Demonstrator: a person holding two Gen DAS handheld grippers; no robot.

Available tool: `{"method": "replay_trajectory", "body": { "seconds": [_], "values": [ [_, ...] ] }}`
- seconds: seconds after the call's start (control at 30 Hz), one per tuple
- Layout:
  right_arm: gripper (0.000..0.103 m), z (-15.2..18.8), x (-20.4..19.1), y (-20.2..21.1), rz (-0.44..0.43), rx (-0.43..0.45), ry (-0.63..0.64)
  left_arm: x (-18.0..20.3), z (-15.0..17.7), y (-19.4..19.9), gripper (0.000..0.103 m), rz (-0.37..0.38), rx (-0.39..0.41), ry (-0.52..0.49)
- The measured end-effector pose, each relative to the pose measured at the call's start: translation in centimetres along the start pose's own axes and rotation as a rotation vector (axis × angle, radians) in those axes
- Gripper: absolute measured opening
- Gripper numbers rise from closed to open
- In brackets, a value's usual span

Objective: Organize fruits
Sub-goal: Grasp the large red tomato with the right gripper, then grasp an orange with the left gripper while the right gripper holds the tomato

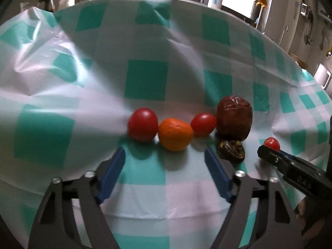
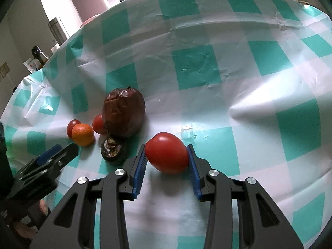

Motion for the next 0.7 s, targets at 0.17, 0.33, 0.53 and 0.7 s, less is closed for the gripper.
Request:
{"method": "replay_trajectory", "body": {
  "seconds": [0.17,0.33,0.53,0.7],
  "values": [
    [0.038,0.1,-1.8,-1.1,0.0,-0.004,0.011,0.4,-0.1,-2.3,0.063,-0.016,-0.061,0.008],
    [0.039,0.1,-2.0,-1.3,-0.001,-0.003,0.012,1.5,-0.6,-3.7,0.063,-0.017,-0.066,-0.024],
    [0.039,0.3,-2.2,-1.3,-0.015,-0.004,0.01,1.3,-0.6,-3.4,0.036,0.013,-0.05,0.012],
    [0.039,0.5,-1.8,-1.0,-0.037,-0.001,-0.011,0.3,-0.2,-0.9,0.036,-0.017,0.006,-0.005]
  ]
}}
Point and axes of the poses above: each gripper's, at about its wrist camera, not at the fingertips, and y roughly against the way its jaws point, x to its right, z to its underside, the point moved 8 cm from there along -y, roughly the way its jaws point, and after that the axes turned 14 degrees about x, right-handed, at the moved point
